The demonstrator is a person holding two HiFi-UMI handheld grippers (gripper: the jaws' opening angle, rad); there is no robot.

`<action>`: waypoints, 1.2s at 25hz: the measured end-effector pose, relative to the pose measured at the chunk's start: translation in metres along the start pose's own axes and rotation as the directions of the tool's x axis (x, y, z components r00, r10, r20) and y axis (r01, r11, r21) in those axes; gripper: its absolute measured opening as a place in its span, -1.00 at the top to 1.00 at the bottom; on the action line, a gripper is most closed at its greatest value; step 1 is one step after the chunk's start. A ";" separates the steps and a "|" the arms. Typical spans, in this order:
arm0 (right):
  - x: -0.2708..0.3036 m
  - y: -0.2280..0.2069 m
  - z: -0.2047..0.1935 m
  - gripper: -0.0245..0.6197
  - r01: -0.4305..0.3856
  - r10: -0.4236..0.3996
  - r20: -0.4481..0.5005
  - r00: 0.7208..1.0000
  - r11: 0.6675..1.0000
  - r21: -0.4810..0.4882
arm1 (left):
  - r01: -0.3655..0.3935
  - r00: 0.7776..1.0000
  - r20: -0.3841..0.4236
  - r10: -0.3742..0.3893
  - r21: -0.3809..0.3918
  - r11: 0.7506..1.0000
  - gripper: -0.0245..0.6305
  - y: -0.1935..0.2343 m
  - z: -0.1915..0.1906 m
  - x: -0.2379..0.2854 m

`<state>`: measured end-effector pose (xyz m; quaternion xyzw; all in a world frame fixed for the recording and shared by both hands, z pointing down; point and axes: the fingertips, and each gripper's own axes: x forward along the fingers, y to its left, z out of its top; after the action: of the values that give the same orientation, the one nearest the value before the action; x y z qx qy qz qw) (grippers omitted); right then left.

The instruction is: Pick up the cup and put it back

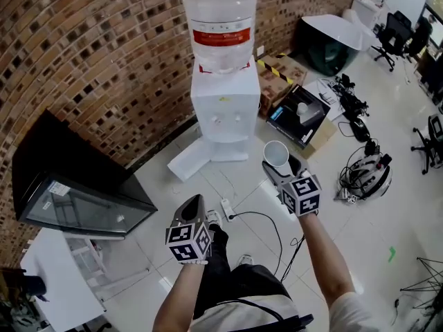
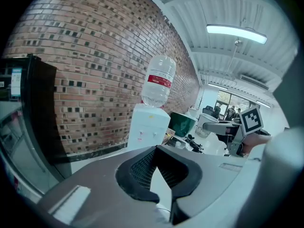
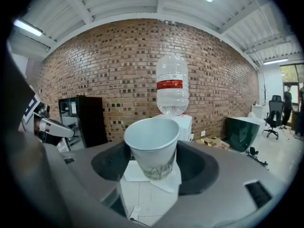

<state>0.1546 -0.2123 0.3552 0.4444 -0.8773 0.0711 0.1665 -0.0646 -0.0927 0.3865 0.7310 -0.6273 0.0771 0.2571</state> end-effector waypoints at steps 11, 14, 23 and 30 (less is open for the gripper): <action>0.118 -0.026 -0.131 -0.03 0.024 -0.022 -0.058 0.998 0.999 0.037 | 0.103 0.994 -0.041 -0.100 0.088 0.991 0.93 0.046 -0.051 0.143; 0.157 -0.027 -0.173 -0.03 0.023 -0.021 -0.057 0.998 0.999 0.040 | 0.116 0.993 -0.043 -0.112 0.112 0.987 0.93 0.069 -0.071 0.187; 0.271 -0.038 -0.297 -0.03 0.040 -0.038 -0.042 0.998 0.998 0.042 | 0.190 0.982 -0.017 -0.190 0.181 0.965 0.93 0.120 -0.133 0.299; 0.354 -0.053 -0.389 -0.03 0.073 -0.073 -0.002 0.997 0.995 0.063 | 0.364 0.931 -0.116 -0.345 0.308 0.879 0.93 0.137 -0.199 0.372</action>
<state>0.0912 -0.4054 0.8435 0.4813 -0.8578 0.0923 0.1547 -0.0789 -0.3361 0.7570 0.8630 -0.4540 0.1520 0.1612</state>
